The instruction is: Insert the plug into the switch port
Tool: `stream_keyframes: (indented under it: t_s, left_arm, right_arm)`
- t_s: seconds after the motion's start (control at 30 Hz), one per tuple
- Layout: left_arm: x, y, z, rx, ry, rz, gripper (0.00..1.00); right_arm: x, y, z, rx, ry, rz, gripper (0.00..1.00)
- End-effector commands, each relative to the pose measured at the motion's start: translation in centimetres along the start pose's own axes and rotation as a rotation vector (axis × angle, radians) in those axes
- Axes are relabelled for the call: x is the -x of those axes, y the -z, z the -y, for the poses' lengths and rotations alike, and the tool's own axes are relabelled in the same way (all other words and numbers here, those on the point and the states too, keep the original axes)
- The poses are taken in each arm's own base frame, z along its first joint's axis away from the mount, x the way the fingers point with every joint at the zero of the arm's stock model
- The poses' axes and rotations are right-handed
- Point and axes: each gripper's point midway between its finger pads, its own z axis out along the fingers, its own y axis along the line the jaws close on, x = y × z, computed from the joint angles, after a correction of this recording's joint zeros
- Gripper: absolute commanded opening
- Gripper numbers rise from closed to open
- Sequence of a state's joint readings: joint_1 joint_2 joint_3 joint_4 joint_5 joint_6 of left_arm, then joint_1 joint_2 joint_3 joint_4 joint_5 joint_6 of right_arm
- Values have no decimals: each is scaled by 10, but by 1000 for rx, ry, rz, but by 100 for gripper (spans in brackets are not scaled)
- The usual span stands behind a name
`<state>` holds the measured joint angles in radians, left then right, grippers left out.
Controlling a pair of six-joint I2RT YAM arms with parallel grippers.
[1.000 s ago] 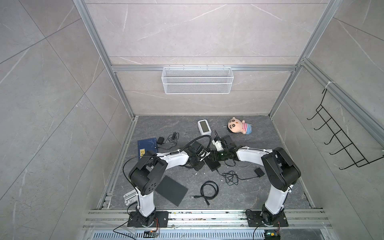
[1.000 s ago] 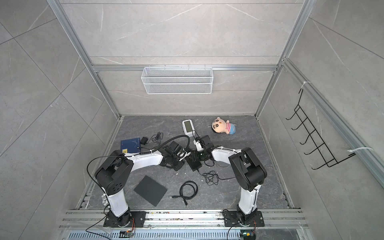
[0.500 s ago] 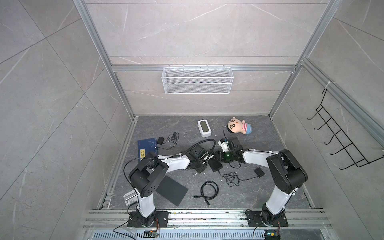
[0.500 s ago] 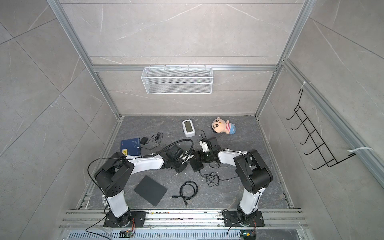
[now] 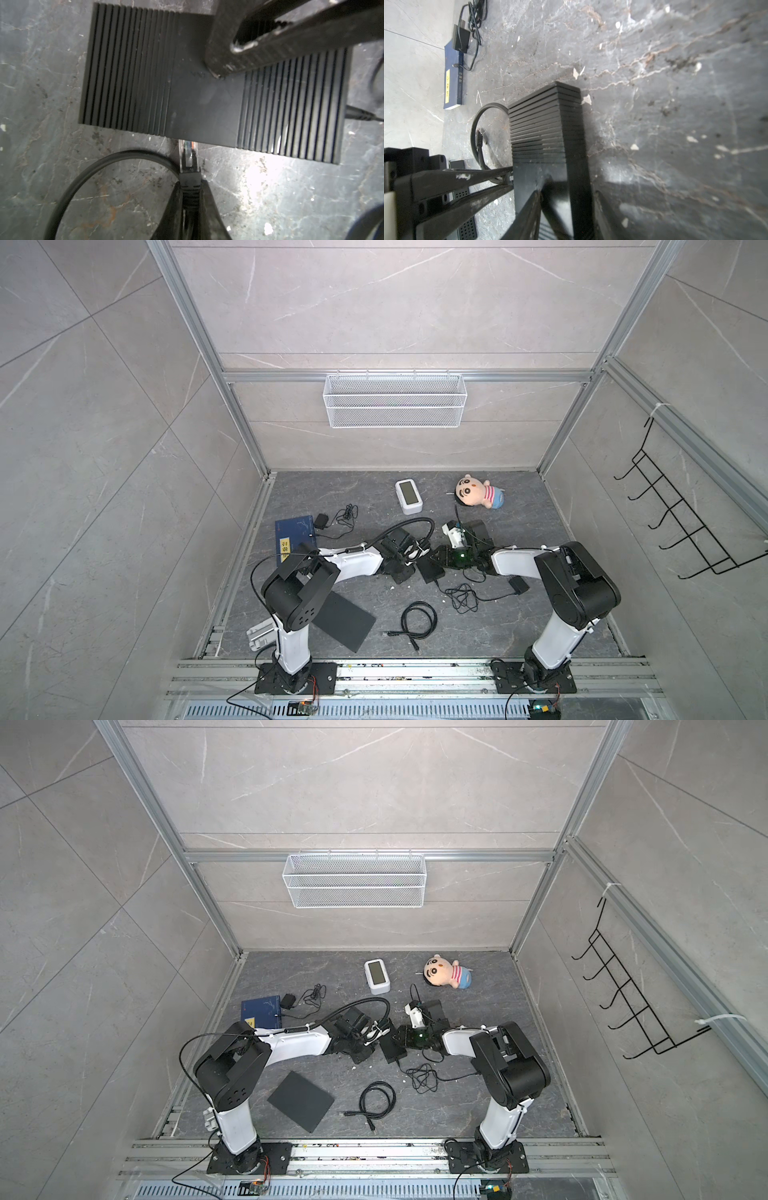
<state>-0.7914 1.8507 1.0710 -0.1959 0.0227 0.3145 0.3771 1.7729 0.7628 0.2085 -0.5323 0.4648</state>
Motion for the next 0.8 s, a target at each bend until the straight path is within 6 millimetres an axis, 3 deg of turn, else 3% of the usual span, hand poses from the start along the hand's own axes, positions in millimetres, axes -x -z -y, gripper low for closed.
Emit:
stream_keyframes:
  t_s: [0.0,0.27,0.77]
  left_arm:
    - [-8,-6,-5,13,-54,-52,0]
    - [3,2,5,-43,-173,19,0]
    - [29,-3,1,-24,-268,122,0]
  right_arm:
    - [-71,-11,34,-95,-124,-210,43]
    - [-66,-9,33,-119,-76,-209,41]
    - [-65,-15,6,-90,78,-240,39]
